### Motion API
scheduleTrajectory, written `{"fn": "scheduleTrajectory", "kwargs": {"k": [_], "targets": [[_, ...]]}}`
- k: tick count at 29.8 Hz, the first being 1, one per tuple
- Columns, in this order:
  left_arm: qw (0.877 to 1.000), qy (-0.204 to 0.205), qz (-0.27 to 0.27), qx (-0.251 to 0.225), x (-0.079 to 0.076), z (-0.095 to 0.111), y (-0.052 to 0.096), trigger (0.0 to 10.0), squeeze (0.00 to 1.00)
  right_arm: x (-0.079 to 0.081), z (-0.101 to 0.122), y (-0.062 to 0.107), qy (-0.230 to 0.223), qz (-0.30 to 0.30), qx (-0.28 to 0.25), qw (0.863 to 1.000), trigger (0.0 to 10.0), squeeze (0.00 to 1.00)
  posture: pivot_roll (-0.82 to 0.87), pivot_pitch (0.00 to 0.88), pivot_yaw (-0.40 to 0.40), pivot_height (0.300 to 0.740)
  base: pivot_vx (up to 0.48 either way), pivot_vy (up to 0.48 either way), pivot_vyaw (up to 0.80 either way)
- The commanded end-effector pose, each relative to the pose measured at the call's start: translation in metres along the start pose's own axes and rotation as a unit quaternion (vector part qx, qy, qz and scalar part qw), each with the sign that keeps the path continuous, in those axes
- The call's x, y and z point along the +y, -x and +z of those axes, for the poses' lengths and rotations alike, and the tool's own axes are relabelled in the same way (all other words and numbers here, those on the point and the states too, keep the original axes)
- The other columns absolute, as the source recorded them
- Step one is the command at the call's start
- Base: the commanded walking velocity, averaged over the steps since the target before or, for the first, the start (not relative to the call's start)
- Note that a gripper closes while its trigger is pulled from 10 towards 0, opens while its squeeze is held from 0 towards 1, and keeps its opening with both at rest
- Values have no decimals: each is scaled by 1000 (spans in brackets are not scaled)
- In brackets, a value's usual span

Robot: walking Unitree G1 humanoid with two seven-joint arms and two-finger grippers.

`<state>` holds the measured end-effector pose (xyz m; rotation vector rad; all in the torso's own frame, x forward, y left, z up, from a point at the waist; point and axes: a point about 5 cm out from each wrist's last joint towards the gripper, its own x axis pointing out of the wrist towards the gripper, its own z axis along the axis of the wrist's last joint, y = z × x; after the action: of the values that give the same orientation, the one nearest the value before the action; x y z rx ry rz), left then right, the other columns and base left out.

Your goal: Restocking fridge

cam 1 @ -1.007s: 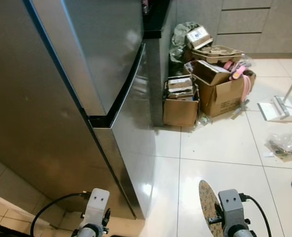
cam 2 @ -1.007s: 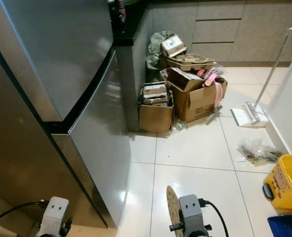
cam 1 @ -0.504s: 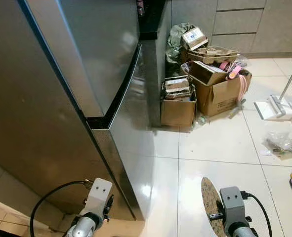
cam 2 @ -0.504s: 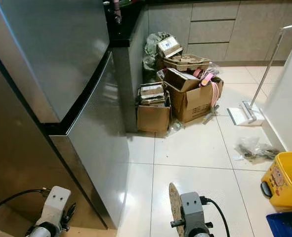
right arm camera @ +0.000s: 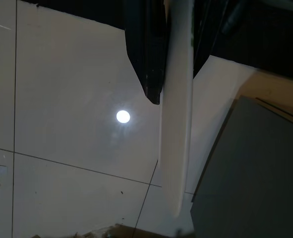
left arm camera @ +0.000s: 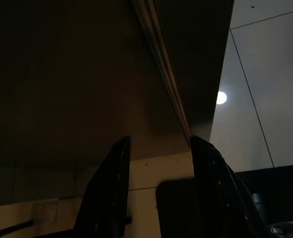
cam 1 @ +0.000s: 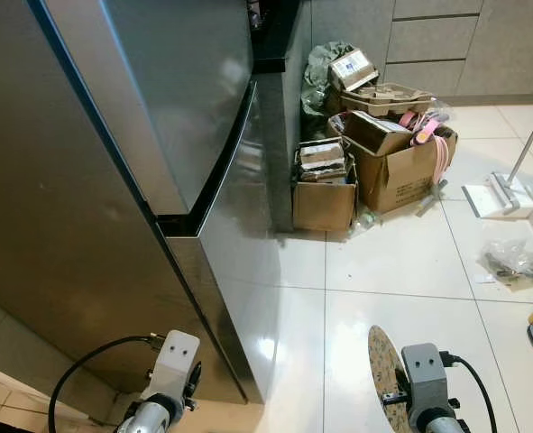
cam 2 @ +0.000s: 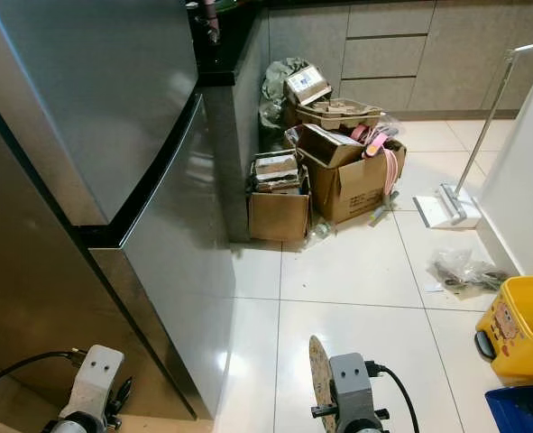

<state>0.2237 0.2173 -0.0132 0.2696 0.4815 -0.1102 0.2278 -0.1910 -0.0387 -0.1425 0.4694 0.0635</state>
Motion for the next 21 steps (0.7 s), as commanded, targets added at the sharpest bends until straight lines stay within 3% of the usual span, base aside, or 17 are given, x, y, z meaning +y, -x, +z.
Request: {"fn": "scheduleTrajectory", "kwargs": {"k": [1,13,21], "targets": [[1000,12,9,9,3,-5,2,10000,0,2,-4,2,-3,4,6,1000,10000,0,-65,101,61,737,0,345,0],[1000,12,12,14,4,-5,3,10000,0,3,-5,2,-4,4,9,1000,10000,0,-65,101,59,737,0,475,0],[1000,6,8,10,3,-5,3,10000,0,3,-6,2,-5,4,10,1000,10000,0,-66,101,60,737,0,78,0]]}}
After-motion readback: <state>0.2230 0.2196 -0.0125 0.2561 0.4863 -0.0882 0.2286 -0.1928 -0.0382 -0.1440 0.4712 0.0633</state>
